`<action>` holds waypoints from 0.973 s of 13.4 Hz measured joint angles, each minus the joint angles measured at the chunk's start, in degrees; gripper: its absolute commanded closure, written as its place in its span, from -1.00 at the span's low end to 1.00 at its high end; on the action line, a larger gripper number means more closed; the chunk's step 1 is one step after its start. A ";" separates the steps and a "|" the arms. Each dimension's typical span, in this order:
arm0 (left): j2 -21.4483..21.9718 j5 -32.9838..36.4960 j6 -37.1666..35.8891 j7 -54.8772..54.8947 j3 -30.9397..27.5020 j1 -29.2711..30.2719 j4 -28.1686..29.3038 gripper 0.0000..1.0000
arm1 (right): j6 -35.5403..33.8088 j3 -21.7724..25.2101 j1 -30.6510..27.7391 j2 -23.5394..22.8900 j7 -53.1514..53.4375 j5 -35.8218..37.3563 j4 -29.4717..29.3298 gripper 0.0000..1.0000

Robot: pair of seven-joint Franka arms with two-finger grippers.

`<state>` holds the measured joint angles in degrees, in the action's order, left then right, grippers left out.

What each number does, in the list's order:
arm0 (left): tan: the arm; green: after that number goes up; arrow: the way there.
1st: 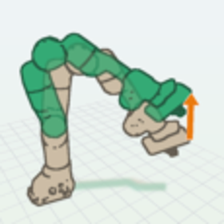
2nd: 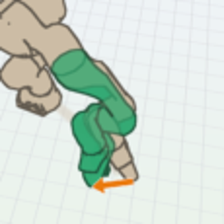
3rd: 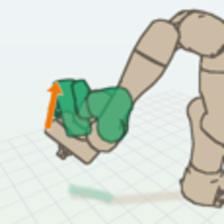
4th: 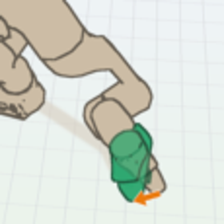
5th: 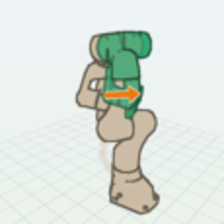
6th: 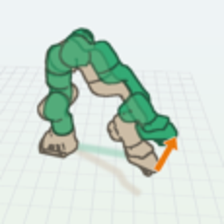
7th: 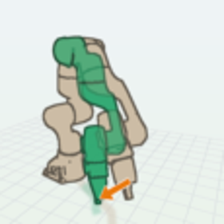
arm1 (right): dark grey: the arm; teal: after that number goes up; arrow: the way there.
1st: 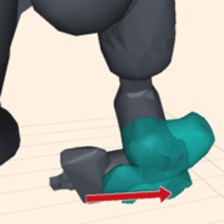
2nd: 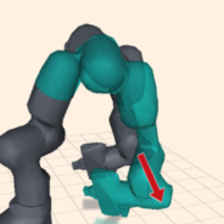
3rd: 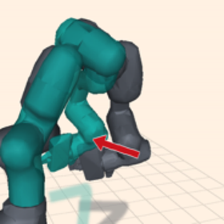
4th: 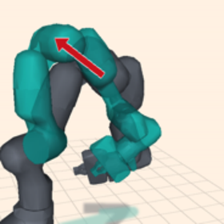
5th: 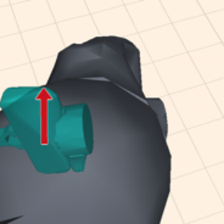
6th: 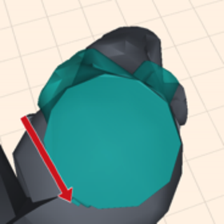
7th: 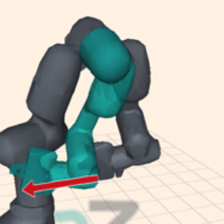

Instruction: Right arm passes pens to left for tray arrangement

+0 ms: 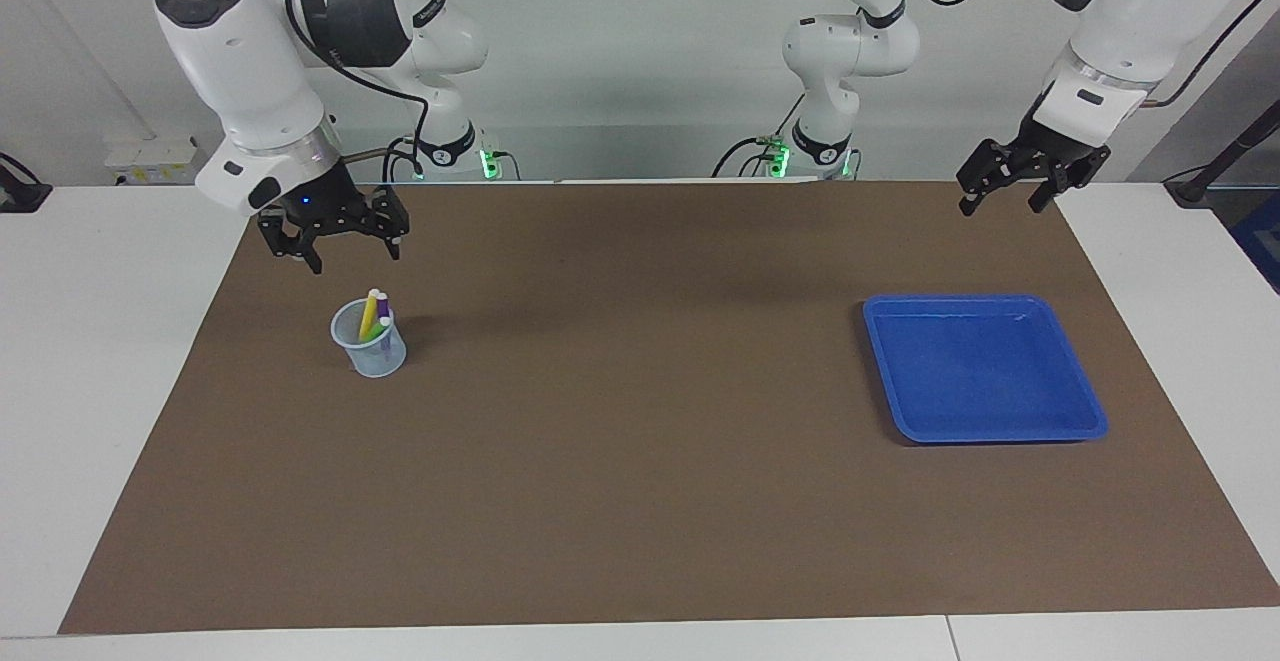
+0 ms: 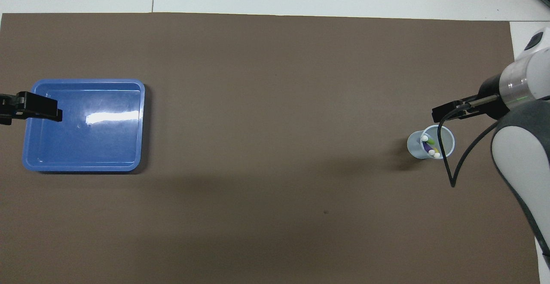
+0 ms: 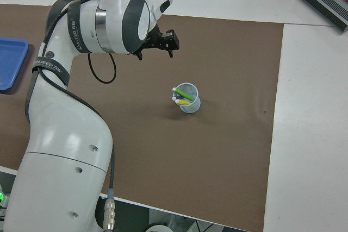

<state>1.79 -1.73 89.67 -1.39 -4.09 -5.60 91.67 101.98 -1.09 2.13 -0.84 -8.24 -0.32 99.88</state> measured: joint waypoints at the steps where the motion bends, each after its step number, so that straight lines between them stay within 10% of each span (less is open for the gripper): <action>1: 0.00 0.00 0.05 0.00 -0.04 0.02 0.00 -1.00 | 1.92 0.05 -0.01 0.00 -0.13 0.00 1.66 -1.00; 7: 0.01 0.00 0.96 -0.11 -0.05 0.02 0.30 -1.00 | 10.29 -0.06 0.05 -0.52 -1.12 0.00 9.96 -1.00; 13: 0.48 -1.90 4.09 -0.44 0.05 -0.02 2.65 -1.00 | 16.69 0.12 -0.08 -3.03 -2.54 0.00 14.10 -0.30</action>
<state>2.27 -3.63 93.76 -1.83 -4.05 -5.61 94.32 118.68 -0.97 2.06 -3.86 -10.78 -0.32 113.98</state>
